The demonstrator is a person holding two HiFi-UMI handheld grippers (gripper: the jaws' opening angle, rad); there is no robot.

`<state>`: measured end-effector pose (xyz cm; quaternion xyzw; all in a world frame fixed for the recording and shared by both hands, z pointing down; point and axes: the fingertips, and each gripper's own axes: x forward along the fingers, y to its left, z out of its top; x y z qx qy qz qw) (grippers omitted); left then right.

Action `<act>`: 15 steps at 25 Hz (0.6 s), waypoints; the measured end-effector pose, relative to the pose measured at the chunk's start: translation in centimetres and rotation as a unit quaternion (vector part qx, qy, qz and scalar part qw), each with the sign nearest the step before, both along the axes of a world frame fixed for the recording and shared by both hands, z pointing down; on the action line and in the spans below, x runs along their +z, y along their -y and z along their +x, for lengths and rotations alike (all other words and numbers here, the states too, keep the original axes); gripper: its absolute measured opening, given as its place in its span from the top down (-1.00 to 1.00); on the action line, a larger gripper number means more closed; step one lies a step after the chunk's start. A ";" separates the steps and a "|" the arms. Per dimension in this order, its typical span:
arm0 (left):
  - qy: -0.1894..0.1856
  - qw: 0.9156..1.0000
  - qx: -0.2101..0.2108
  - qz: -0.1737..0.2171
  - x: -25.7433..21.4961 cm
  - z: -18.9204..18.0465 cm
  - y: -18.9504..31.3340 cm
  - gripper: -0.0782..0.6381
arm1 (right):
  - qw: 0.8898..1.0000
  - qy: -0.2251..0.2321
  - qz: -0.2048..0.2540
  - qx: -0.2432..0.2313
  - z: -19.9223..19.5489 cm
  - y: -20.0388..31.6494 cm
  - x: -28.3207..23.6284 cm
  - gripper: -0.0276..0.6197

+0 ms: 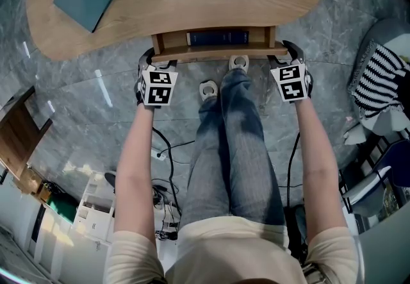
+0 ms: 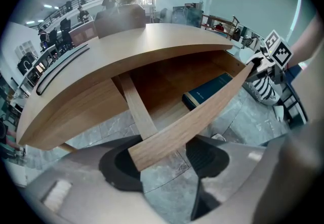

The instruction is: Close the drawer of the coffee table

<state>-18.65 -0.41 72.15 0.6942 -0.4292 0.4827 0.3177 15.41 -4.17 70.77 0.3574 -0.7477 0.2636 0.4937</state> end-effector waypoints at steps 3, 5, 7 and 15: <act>0.000 1.000 -0.002 0.000 -0.2 0.0 0.8 0.07 | 1.000 0.002 0.003 -0.002 -0.1 0.8 -0.1 0.20; 0.001 1.000 -0.005 0.000 -0.2 -0.1 1.3 0.07 | 1.000 0.001 0.005 -0.001 -0.1 1.3 -0.2 0.20; 0.001 1.000 -0.007 -0.001 -0.2 -0.1 1.6 0.07 | 1.000 0.002 0.007 -0.002 -0.1 1.7 -0.2 0.20; 0.001 1.000 -0.016 -0.005 -0.3 -0.2 2.9 0.07 | 1.000 0.004 0.010 0.000 -0.3 2.9 -0.3 0.20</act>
